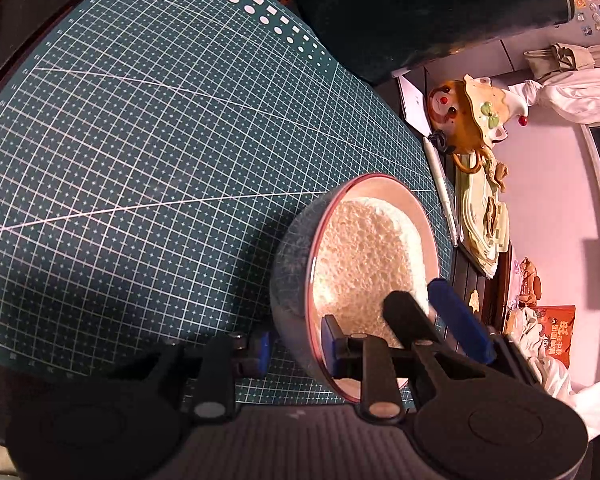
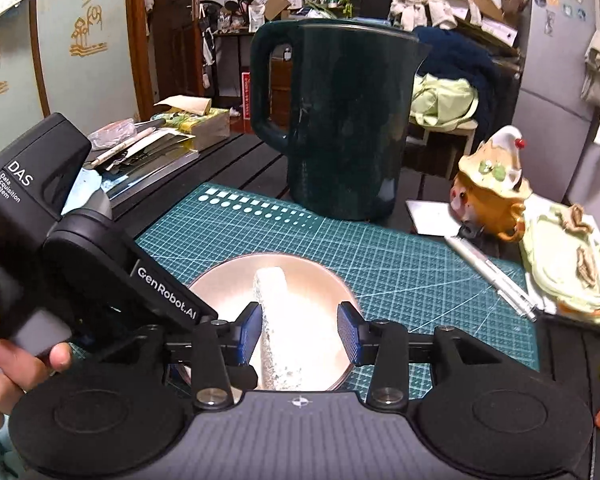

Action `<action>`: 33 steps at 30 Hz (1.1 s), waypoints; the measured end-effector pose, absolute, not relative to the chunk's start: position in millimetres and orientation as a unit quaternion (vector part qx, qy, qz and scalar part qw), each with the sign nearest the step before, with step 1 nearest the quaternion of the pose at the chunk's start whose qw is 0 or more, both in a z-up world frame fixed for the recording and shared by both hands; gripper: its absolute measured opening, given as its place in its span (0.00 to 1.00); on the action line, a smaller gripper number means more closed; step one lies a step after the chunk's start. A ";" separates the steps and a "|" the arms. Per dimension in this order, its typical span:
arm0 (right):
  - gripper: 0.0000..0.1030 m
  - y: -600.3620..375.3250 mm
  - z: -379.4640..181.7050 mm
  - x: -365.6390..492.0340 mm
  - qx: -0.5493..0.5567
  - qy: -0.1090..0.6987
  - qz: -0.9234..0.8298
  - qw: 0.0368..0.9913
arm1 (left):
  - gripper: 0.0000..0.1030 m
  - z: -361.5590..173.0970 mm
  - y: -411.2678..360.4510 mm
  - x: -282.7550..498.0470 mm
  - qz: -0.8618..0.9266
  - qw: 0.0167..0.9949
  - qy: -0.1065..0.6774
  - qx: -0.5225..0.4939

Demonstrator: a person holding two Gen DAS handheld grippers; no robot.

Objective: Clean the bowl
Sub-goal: 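Scrub the bowl interior with the sponge in the right tool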

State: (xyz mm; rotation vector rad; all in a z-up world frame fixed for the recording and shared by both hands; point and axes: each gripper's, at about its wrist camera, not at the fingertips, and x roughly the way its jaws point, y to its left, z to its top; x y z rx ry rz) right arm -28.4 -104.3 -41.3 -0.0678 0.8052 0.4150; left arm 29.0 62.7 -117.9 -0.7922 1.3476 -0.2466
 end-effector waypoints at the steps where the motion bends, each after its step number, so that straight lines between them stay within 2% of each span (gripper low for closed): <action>1: 0.39 -105.0 -42.8 -27.4 -0.022 0.396 0.200 0.896 | 0.24 -118.8 65.8 28.2 -0.111 0.702 0.606 -0.358; 3: 0.38 -106.9 -45.3 -27.1 -0.001 0.400 0.199 0.894 | 0.24 -117.3 68.4 27.1 -0.112 0.702 0.606 -0.357; 5: 0.19 -107.5 -48.7 -23.8 0.015 0.409 0.196 0.891 | 0.23 -115.5 66.9 27.4 -0.111 0.705 0.605 -0.352; 6: 0.17 -107.7 -50.4 -21.9 0.023 0.414 0.194 0.889 | 0.24 -115.7 66.5 28.3 -0.111 0.702 0.606 -0.357; 33: 0.16 -115.3 -47.3 -17.3 0.040 0.422 0.137 0.895 | 0.22 -123.3 69.9 24.6 -0.112 0.705 0.601 -0.361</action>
